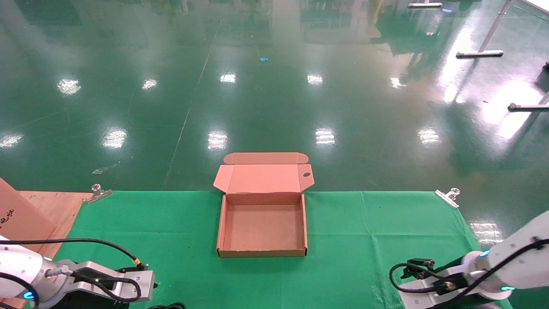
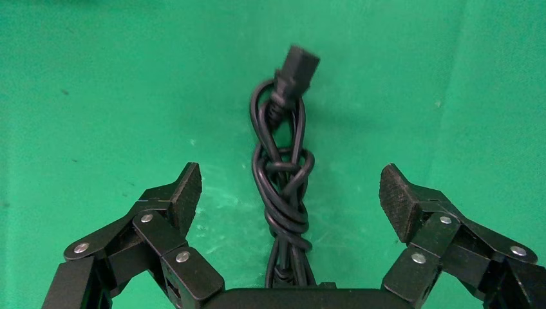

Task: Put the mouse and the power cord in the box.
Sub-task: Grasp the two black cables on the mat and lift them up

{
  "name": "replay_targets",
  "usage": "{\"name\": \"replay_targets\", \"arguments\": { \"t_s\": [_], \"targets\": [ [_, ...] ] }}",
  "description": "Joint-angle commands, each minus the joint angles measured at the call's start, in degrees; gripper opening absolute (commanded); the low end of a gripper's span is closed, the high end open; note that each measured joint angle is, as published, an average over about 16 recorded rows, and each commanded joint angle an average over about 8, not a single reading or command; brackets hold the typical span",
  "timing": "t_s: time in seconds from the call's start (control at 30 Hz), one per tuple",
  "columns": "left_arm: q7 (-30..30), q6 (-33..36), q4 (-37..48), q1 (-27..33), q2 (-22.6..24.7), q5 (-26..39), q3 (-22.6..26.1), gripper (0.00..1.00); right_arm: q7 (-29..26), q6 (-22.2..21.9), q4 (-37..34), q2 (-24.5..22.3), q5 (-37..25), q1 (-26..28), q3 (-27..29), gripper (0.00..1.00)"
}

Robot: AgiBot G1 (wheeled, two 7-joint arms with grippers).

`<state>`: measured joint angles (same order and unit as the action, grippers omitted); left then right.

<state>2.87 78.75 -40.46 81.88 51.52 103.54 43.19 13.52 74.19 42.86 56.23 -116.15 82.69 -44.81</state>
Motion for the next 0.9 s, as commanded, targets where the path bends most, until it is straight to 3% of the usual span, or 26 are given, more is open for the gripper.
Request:
{"name": "replay_targets", "arguments": {
  "t_s": [0.03,0.33,0.4,0.6,0.67,0.9],
  "targets": [
    [1.17,-0.68,2.54,0.41,1.18,1.07,0.59,1.00,1.12,-1.56,-3.13,1.94,-1.27,0.29,-0.70,1.00],
    [4.45,-5.72,10.38,0.69,4.09,3.25,1.36,1.00,8.06,-4.87,-14.92,5.63,-0.03,1.68,-0.36,1.00],
    [4.97,-6.68,11.60,0.50,4.44,3.13,1.21,0.98,9.39,-5.13,-16.96,6.13,0.30,2.16,-0.23,0.85],
    [7.05,-7.84,14.60,0.32,4.92,2.05,0.55,0.25,12.67,-5.92,-21.63,7.29,0.51,3.56,-0.20,0.10],
    [7.80,-8.00,15.30,0.43,4.95,1.89,0.44,0.02,13.53,-6.15,-22.84,7.55,0.54,3.93,-0.18,0.00],
    [9.64,-7.88,17.30,1.04,4.69,1.34,0.10,0.00,16.04,-6.47,-26.28,8.31,1.03,4.87,0.04,0.00]
  ]
}}
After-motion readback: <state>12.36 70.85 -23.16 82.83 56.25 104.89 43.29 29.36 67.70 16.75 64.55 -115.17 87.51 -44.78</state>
